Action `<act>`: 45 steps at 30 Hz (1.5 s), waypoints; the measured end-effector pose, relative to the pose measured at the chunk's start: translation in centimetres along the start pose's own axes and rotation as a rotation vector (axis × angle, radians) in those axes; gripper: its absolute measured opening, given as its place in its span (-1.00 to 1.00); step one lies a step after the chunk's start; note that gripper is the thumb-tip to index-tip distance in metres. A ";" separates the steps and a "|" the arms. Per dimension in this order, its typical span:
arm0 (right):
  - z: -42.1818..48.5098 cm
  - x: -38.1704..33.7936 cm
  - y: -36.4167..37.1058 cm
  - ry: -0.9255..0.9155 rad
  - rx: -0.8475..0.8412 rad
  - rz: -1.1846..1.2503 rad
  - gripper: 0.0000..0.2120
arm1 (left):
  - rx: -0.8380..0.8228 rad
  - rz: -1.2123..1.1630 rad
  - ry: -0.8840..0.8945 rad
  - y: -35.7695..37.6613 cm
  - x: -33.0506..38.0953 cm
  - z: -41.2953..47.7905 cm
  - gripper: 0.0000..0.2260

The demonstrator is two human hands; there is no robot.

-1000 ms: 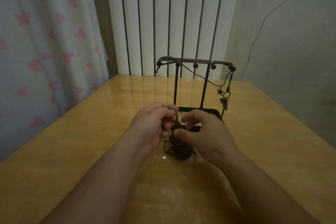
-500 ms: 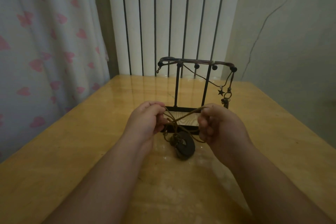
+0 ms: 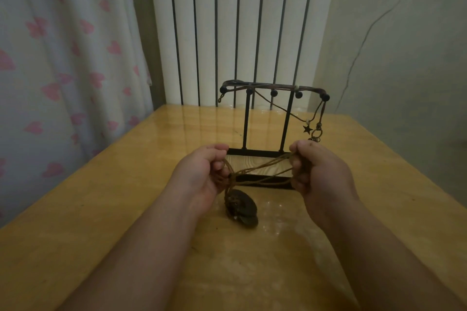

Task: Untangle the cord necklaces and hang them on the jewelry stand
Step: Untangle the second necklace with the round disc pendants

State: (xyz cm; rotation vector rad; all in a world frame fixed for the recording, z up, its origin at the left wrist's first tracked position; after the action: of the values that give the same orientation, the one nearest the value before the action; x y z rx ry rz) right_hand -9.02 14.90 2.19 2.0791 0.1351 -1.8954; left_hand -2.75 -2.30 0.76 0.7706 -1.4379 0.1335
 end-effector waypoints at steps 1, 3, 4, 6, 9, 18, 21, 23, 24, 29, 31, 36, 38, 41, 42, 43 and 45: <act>0.0 0.0 -0.1 0.004 0.005 -0.009 -0.79 | -0.007 -0.006 0.015 0.1 0.0 0.0 -0.83; 0.0 0.0 0.0 -0.001 0.003 0.011 -0.79 | -0.024 0.018 0.058 0.3 0.1 -0.1 -0.84; 0.0 -0.1 0.0 -0.010 0.007 0.031 -0.79 | -0.030 0.052 0.078 0.3 0.2 -0.2 -0.84; -0.1 -0.3 0.1 -0.030 0.027 0.074 -0.79 | -0.036 0.171 0.107 0.3 0.2 -0.3 -0.84; -0.4 -0.6 0.3 -0.040 0.048 0.125 -0.80 | -0.073 0.309 0.133 0.1 0.2 -0.3 -0.83; -0.5 -0.5 0.3 -0.059 0.105 0.123 -0.80 | -0.229 0.688 0.158 1.1 0.4 -1.5 -0.88; -0.3 -0.3 0.0 -0.054 0.129 0.128 -0.79 | -0.201 0.782 0.170 1.0 0.1 -1.4 -0.89; -0.2 -0.3 -0.2 -0.054 0.144 0.124 -0.80 | -0.185 0.807 0.178 1.1 0.0 -1.5 -0.92; -0.2 -0.3 -0.3 -0.049 0.145 0.115 -0.81 | -0.172 0.794 0.175 1.1 0.0 -1.4 -0.93; 0.0 -0.1 -0.4 -0.008 0.153 -0.357 -0.83 | -0.160 0.735 0.193 1.2 0.2 -1.4 -0.91; 0.3 0.4 -0.5 -0.068 0.172 -0.605 -0.82 | -0.176 0.752 0.201 1.5 0.2 -1.6 -0.92; 0.1 0.3 0.1 -0.278 0.117 -0.618 -0.80 | -0.145 0.779 0.206 1.7 0.1 -1.5 -0.96; -0.1 0.5 0.6 -0.302 0.021 -0.667 -0.82 | -0.147 0.778 0.215 1.7 0.1 -1.6 -0.96; 0.0 1.1 1.2 -0.252 -0.059 -0.816 -0.78 | -0.163 0.777 0.223 1.6 0.1 -1.7 -0.94; 0.0 1.2 1.3 -0.236 -0.070 -0.863 -0.80 | -0.169 0.776 0.223 1.6 0.2 -1.8 -0.94; 0.0 1.3 1.5 -0.236 -0.074 -0.900 -0.83 | -0.174 0.777 0.223 1.6 0.2 -1.8 -0.94; -0.1 1.3 1.4 -0.253 -0.066 -0.900 -0.87 | -0.196 0.776 0.224 1.7 0.4 -2.0 -0.94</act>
State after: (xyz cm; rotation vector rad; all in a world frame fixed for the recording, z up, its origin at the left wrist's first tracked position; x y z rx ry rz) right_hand -8.40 13.38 1.14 1.8438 1.2196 -2.5460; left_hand -1.91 -0.08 1.89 0.0028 -1.4395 0.6409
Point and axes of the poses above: each hand's wrist, its own z-axis towards the middle knuckle, its own y-axis out of the palm, x = y × z, the point moved 2 cm from there along z, towards the middle knuckle, and after that the axes turned 8 degrees about y, right-handed, at the moved point
